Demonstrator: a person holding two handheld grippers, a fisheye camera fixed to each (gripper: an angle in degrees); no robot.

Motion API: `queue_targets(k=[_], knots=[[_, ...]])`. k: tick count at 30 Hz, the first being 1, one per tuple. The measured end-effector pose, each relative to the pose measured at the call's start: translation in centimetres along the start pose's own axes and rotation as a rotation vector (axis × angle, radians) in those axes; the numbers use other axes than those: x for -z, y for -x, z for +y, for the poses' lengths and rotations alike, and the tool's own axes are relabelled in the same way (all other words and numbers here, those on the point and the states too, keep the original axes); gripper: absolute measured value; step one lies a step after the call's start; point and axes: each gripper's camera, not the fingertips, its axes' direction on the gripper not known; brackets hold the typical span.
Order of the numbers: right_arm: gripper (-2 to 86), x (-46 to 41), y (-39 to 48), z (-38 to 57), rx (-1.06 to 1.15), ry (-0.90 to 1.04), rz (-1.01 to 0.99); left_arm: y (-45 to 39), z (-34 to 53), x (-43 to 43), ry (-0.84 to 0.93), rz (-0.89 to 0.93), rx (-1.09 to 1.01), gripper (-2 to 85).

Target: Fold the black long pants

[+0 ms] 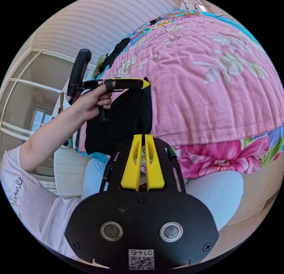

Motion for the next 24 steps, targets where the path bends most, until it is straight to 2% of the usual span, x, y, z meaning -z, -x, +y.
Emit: queue_targets(k=[5, 9, 11, 15, 19, 21, 24], knots=[[0.8, 1.9, 3.0, 0.1, 0.115, -0.039, -0.218, 2.7, 6.8, 8.5, -0.241, 0.02, 0.036, -0.3], [0.8, 1.6, 12.0, -0.9, 0.384, 0.007, -0.32, 7.0, 15.9, 16.2, -0.421, -0.033, 0.156, -0.2], [1.0, 0.0, 17.0, -1.5, 0.515, 0.054, -0.365, 10.9, 22.9, 20.5, -0.481, -0.127, 0.279, 0.6], [2.6, -8.5, 28.7, -2.9, 0.756, 0.188, -0.396, 16.3, 33.3, 24.2, -0.453, -0.328, 0.543, 4.8], [8.3, -16.2, 34.1, -2.8, 0.766, 0.452, -0.374, 18.7, 43.5, 25.7, -0.477, -0.329, 0.723, 6.8], [9.7, -16.2, 34.2, -2.6, 0.741, 0.457, -0.374, 19.2, 46.2, 25.3, -0.462, -0.286, 0.752, 7.6], [9.8, -13.8, 32.7, -3.0, 0.683, 0.366, -0.301, 19.7, 48.8, 24.3, -0.476, -0.174, 0.767, 8.5]])
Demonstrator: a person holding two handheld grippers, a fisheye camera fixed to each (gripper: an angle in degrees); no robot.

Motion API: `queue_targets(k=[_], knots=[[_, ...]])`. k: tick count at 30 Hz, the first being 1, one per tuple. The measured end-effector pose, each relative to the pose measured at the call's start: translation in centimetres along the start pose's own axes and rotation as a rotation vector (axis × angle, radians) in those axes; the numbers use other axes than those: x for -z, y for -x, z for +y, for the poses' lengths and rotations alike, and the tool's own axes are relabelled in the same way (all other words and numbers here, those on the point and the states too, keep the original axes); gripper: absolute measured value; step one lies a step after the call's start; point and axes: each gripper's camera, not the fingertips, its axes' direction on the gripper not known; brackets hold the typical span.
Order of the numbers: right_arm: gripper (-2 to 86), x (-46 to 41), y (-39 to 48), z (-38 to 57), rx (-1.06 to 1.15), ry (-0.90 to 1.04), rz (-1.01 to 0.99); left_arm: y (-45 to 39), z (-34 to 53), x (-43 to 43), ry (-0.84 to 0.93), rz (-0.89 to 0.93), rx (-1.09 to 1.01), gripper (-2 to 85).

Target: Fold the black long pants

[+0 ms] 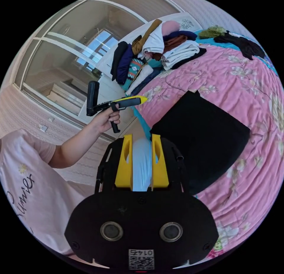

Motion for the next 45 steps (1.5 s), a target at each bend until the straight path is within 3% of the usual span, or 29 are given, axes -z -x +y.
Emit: queue_targets(k=[6, 10, 14, 15, 21, 25, 31, 34, 38, 42, 45], knots=[[12.2, 4.2, -3.8, 1.9, -0.323, -0.167, 0.229, 1.8, 0.0, -1.6, 0.019, 0.097, 0.044, 13.9], [13.8, 0.9, -4.9, -0.7, -0.419, -0.068, 0.192, 2.7, -0.4, -3.4, 0.128, 0.09, 0.08, 14.2], [10.8, -1.7, -2.9, -4.1, -0.408, 0.029, 0.167, 2.7, 0.6, -0.9, 0.086, -0.015, -0.043, 7.3], [6.9, -1.7, -1.2, -5.6, -0.341, 0.075, 0.188, 3.0, 0.8, -0.2, 0.062, 0.002, -0.039, 6.2], [3.0, -2.0, 13.1, -15.9, 0.233, 0.259, 0.352, 7.0, 5.7, 7.4, -0.119, 0.087, 0.16, 0.9], [2.3, -2.7, 23.6, -24.5, 0.636, 0.314, 0.359, 8.8, 9.5, 14.9, -0.41, 0.082, 0.308, -0.1], [2.7, -0.2, 33.3, -37.5, 0.915, 0.182, 0.399, 9.8, 1.9, 26.7, -0.771, -0.026, 0.147, 0.1], [3.8, 2.7, 34.9, -47.6, 0.838, 0.054, 0.434, 11.9, -7.6, 31.9, -0.837, -0.081, 0.086, 1.4], [6.5, 4.0, 34.1, -59.3, 0.593, -0.095, 0.537, 16.5, -17.5, 34.6, -0.733, -0.165, 0.212, 7.0], [8.6, 0.6, 29.4, -64.3, 0.332, 0.04, 0.653, 16.9, -18.7, 33.6, -0.592, -0.237, 0.153, 11.2], [8.8, -0.5, 27.7, -63.0, 0.355, 0.045, 0.587, 15.3, -16.5, 33.1, -0.587, -0.29, 0.078, 12.3]])
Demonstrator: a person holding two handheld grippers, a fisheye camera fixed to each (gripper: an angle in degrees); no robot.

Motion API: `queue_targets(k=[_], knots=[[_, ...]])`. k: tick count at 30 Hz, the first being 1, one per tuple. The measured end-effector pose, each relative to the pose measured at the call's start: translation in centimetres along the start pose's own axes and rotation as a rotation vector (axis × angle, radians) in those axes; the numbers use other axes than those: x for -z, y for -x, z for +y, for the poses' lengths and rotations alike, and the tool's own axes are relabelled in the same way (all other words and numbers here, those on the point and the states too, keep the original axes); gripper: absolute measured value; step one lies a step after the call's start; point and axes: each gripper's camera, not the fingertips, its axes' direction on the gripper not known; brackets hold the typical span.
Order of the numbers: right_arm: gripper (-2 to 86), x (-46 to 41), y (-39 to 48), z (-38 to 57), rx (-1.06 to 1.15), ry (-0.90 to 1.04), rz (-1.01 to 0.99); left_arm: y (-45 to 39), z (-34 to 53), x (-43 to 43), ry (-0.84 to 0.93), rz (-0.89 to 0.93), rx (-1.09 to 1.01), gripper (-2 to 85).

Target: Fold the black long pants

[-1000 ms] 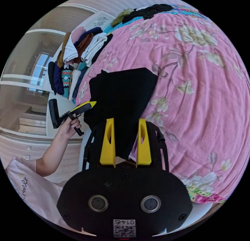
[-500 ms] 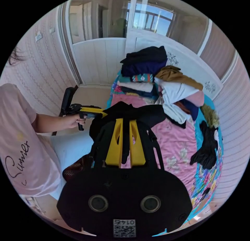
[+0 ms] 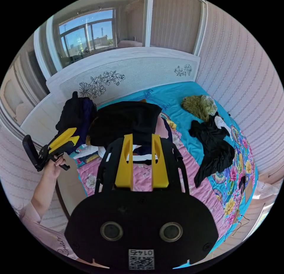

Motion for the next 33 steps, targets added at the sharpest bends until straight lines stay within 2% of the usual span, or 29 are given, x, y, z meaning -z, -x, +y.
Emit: queue_targets(k=[11, 13, 15, 18, 22, 25, 28, 29, 31, 33], knots=[[8.5, 0.6, -0.5, 5.7, -0.012, 0.017, -0.169, -5.5, 3.3, 4.5, 0.102, 0.07, -0.007, 11.5], [8.2, 2.4, 1.3, 8.6, 0.018, -0.045, -0.237, -7.4, 3.3, 5.5, 0.15, 0.069, -0.004, 11.3], [7.5, 3.4, 2.9, 11.5, -0.012, -0.054, -0.286, -9.6, 3.6, 6.4, 0.217, 0.025, 0.032, 11.1], [6.5, 4.2, 5.5, 17.4, -0.105, -0.029, -0.35, -14.0, 4.8, 8.3, 0.318, -0.212, 0.059, 9.6], [5.9, 5.2, 7.7, 26.0, -0.286, -0.126, -0.323, -20.2, 7.7, 11.2, 0.38, -0.47, 0.016, 5.8], [5.0, 5.9, 8.9, 29.8, -0.394, -0.187, -0.348, -23.4, 10.2, 14.1, 0.336, -0.474, -0.019, 3.5], [3.2, 6.3, 10.8, 31.2, -0.413, -0.179, -0.346, -25.2, 12.2, 16.2, 0.416, -0.458, 0.007, 1.4], [2.8, 6.3, 11.3, 31.3, -0.417, -0.169, -0.335, -25.8, 12.9, 16.7, 0.463, -0.502, 0.003, 0.8], [1.0, 6.4, 13.3, 31.4, -0.412, -0.126, -0.303, -26.2, 13.8, 17.4, 0.498, -0.574, 0.017, 0.1], [0.4, 6.5, 14.9, 31.3, -0.365, -0.133, -0.309, -26.2, 14.8, 17.9, 0.488, -0.568, 0.008, -0.4]])
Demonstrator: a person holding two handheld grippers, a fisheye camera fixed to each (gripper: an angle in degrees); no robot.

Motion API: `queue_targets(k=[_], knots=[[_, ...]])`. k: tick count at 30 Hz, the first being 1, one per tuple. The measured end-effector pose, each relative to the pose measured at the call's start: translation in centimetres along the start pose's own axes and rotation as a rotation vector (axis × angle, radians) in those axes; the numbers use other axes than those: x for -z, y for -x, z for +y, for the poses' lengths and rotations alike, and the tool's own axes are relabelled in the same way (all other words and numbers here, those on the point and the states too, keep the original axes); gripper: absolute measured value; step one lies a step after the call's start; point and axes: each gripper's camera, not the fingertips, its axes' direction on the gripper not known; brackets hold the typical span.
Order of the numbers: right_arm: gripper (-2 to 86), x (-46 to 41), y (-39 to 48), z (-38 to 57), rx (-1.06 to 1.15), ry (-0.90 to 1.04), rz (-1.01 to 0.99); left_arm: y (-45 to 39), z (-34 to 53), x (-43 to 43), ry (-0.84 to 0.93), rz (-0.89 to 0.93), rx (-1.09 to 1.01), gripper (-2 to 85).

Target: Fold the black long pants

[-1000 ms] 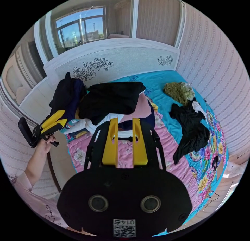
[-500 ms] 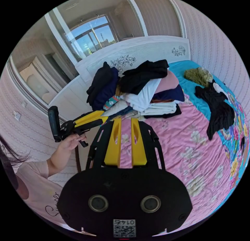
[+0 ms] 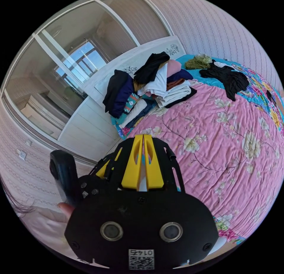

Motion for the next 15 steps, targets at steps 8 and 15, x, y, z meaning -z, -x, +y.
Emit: queue_targets(k=[8, 15], knots=[[-0.2, -3.4, 3.8, 1.2, 0.098, 0.019, -0.057, 5.5, 1.5, 2.0, -0.161, 0.397, 0.07, -0.8], [-0.3, -7.3, 7.9, 0.3, 0.196, 0.047, -0.155, 8.8, 1.8, 1.1, -0.116, 0.512, 0.113, -0.9]])
